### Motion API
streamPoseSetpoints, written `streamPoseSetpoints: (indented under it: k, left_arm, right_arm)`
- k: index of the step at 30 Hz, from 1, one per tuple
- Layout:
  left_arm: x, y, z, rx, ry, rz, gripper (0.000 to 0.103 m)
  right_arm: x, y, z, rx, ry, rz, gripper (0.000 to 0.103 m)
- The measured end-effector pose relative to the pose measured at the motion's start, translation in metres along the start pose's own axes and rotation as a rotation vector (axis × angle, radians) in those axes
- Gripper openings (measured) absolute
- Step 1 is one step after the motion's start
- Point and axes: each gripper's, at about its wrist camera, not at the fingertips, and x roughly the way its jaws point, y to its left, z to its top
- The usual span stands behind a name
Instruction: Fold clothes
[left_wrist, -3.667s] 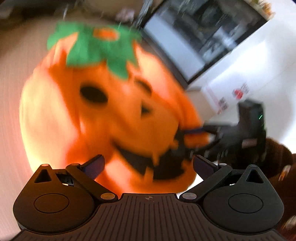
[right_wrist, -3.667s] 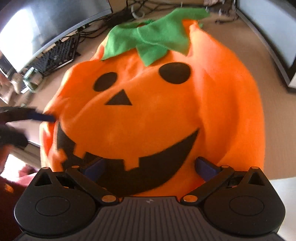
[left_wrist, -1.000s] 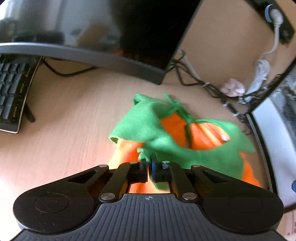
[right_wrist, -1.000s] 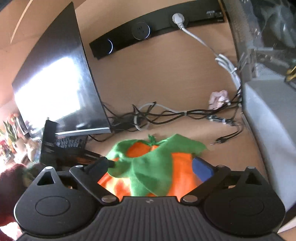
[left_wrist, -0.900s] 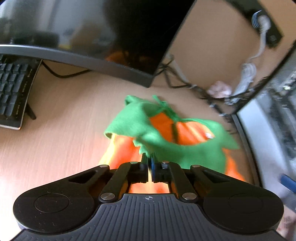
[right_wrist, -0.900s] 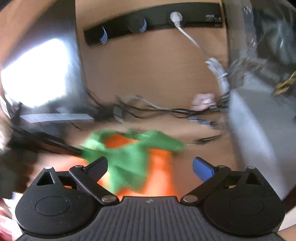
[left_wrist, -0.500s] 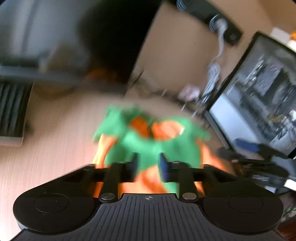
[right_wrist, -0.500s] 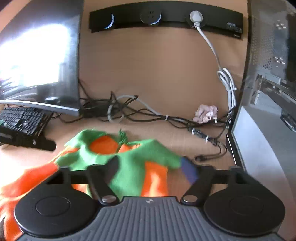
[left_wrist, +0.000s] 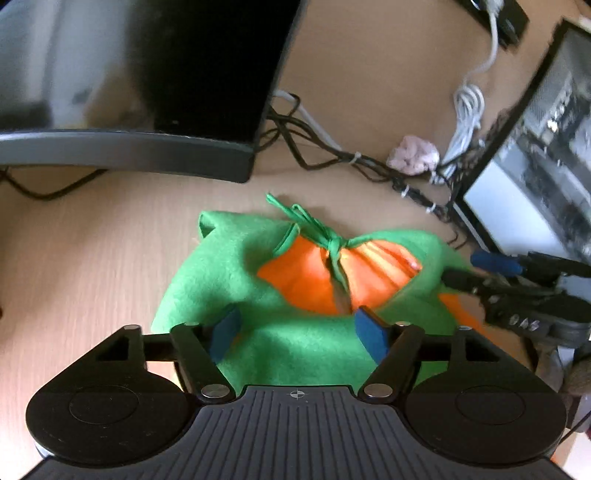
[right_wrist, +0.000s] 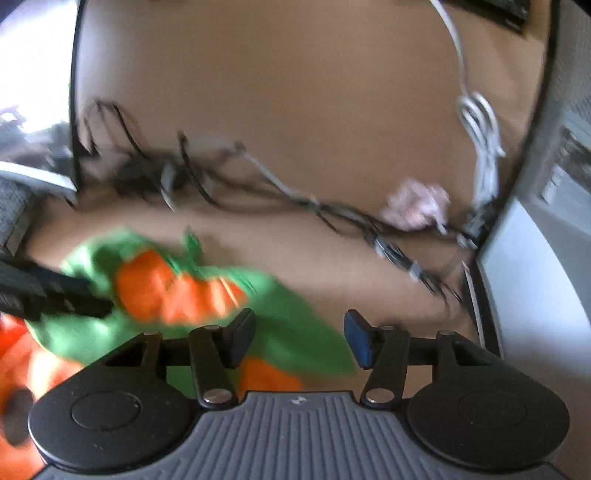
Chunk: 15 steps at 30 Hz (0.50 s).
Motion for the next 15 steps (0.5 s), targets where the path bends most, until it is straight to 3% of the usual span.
streamPoseSetpoints:
  k: [3, 7, 15]
  left_arm:
    - [-0.009, 0.001, -0.002, -0.019, -0.005, -0.001, 0.083]
    - [-0.022, 0.002, -0.005, -0.045, -0.012, -0.002, 0.087]
    - [-0.05, 0.013, -0.014, -0.124, -0.028, -0.015, 0.094]
  right_arm:
    - [0.014, 0.001, 0.017, 0.039, -0.008, 0.109, 0.064]
    - [0.058, 0.013, 0.031, 0.048, 0.055, 0.222, 0.064]
    - [0.093, 0.035, 0.021, -0.074, 0.129, 0.275, 0.063]
